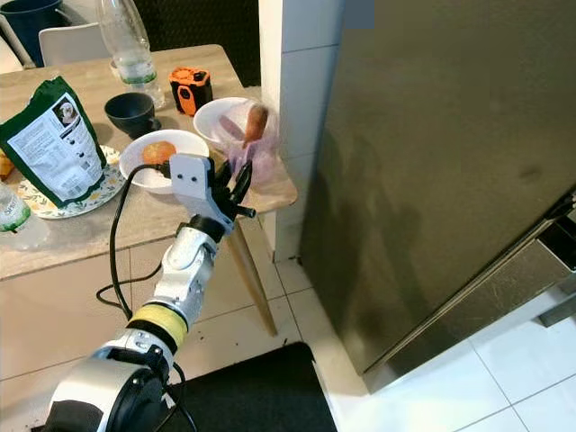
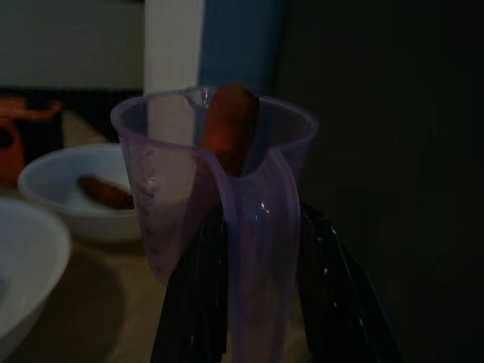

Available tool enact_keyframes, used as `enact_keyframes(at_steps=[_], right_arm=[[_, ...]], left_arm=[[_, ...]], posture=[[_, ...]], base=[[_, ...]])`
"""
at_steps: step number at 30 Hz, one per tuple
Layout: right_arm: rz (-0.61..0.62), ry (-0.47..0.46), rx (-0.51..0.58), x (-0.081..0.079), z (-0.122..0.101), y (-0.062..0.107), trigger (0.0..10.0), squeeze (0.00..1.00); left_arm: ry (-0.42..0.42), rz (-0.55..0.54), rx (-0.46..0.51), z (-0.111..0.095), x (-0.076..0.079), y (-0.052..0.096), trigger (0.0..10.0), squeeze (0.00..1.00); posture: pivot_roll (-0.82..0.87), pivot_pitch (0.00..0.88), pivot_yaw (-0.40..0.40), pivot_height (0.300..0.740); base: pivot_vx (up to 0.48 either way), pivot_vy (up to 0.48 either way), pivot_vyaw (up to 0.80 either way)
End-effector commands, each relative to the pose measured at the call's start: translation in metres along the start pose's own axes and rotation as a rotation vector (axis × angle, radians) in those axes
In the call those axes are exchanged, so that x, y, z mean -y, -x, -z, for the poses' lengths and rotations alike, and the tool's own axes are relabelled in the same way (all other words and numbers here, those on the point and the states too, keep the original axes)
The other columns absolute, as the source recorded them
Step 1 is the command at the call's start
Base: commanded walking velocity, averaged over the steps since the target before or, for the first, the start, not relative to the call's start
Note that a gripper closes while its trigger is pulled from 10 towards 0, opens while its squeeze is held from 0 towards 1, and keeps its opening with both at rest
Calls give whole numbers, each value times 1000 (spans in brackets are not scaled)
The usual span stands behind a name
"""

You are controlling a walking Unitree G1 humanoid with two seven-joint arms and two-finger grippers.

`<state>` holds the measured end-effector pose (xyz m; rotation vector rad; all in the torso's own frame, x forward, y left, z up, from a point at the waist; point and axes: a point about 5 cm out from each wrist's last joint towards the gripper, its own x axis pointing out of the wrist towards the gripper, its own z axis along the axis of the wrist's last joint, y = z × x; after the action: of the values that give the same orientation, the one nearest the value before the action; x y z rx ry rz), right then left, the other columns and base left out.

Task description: Restocking fridge

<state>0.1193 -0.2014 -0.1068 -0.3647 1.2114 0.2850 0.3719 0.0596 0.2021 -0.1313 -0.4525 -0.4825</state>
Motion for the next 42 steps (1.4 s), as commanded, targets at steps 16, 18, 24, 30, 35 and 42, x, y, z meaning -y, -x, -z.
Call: enact_keyframes(at_steps=[16, 18, 24, 30, 35, 42], right_arm=[[-46, 36, 5, -12, -6, -2, 10000, 0], [-46, 37, 6, -12, -7, -2, 10000, 0], [-46, 41, 10, -11, -10, -2, 10000, 0], [-47, 45, 13, -11, -11, -2, 10000, 0], [-48, 49, 14, -10, -12, -3, 10000, 0], [-46, 51, 15, -9, -13, -2, 10000, 0]], left_arm=[[90, 312, 35, -9, 19, 18, 10000, 0], [101, 352, 28, -10, 19, 21, 10000, 0], [136, 440, 14, -14, 13, 32, 10000, 0], [168, 478, 0, -17, 5, 40, 10000, 0], [215, 607, -70, -15, 4, 60, 10000, 0], [213, 750, -250, 0, -4, 98, 10000, 0]], posture=[[-69, 148, 16, 740], [-67, 147, 15, 740], [-63, 137, 12, 740], [-61, 133, 6, 740], [-58, 129, 6, 740], [-55, 125, 2, 740]], base=[[0, 0, 0], [0, 0, 0], [0, 0, 0], [0, 0, 0], [0, 0, 0], [0, 0, 0]])
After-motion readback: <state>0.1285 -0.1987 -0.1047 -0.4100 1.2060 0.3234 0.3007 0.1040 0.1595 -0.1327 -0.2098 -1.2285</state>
